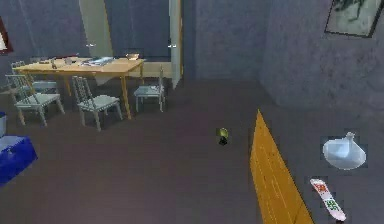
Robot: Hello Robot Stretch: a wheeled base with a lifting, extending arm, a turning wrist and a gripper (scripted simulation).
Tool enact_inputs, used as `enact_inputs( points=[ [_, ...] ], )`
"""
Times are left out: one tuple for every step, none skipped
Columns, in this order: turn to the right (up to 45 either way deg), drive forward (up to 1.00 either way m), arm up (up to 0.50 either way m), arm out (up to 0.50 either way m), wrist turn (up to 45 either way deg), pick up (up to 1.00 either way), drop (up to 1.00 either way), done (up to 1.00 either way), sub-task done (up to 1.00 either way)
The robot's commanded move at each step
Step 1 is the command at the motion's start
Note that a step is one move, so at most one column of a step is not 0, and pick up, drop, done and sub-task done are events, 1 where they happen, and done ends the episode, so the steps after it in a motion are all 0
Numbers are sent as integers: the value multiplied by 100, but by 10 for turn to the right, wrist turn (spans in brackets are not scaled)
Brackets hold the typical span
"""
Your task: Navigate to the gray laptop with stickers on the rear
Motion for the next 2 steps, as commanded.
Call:
enact_inputs(
  points=[
    [0,100,0,0,0,0,0,0,0],
    [-30,0,0,0,0,0,0,0,0]
  ],
)
